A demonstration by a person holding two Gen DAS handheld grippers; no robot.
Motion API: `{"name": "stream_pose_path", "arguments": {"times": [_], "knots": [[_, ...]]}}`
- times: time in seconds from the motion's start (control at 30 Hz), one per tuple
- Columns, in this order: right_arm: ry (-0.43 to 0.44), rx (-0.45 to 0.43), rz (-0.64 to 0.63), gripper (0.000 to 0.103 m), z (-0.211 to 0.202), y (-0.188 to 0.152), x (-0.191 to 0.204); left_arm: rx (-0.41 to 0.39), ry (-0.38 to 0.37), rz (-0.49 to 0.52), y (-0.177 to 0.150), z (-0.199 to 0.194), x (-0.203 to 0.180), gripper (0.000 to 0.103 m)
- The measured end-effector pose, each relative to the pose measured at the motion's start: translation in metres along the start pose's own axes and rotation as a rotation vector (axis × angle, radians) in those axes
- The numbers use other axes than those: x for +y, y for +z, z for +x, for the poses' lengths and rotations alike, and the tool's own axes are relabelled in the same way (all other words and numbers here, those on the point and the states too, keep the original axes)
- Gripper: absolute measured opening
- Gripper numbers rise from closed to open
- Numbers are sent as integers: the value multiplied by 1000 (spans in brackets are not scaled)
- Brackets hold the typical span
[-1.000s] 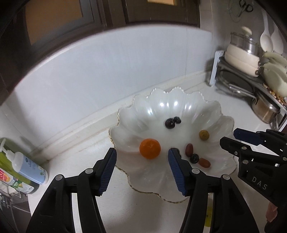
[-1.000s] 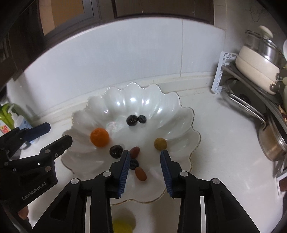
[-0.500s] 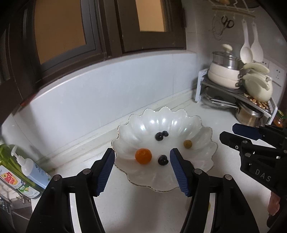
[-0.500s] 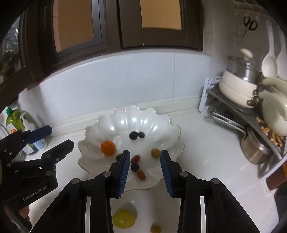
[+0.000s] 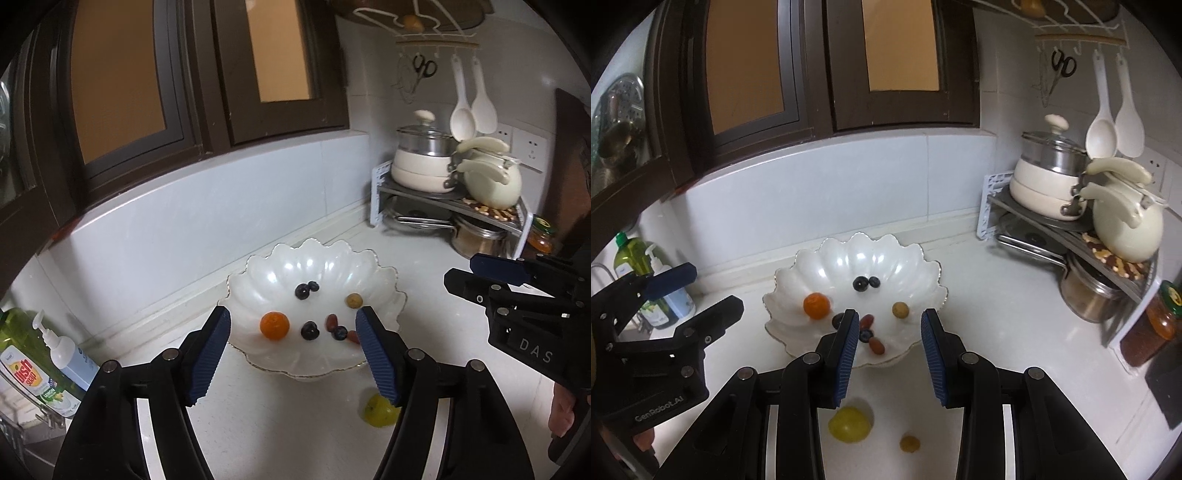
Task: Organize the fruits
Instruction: 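Move both open grippers back toward the green citrus and small brown fruit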
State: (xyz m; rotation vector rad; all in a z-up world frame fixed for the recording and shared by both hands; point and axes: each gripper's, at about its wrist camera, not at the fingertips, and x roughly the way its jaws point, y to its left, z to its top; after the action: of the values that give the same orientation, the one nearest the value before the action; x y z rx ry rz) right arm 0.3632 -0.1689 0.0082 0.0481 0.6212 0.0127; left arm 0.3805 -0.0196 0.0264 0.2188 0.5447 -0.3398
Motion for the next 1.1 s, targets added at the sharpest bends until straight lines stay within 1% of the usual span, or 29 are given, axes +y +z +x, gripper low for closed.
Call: {"name": "stream_pose_path", "arguments": {"times": [0.17,0.37,0.47,0.6,0.7,0.83,1.1], "knots": [[-15,-22,12,36,-17,-11,-2,-19,-18,15,-8,-14,-5,73],[-37,-39,-1,36,-32,-27,0,-41,-20,37,-21,-25,-10,76],[-38,-38,-1,36,-37,-36,1,-42,-49,38,-28,-26,-13,77],[-42,-34,6,36,-41,-50,0,-42,-69,41,-38,-28,-18,77],[-37,-14,2,36,-41,-59,0,-32,-89,38,-45,-28,-22,77],[-40,6,5,36,-38,-68,-2,-9,-95,45,-56,-25,-27,78],[-25,89,21,36,-22,-90,-9,49,-121,40,-78,-15,-35,78]]}}
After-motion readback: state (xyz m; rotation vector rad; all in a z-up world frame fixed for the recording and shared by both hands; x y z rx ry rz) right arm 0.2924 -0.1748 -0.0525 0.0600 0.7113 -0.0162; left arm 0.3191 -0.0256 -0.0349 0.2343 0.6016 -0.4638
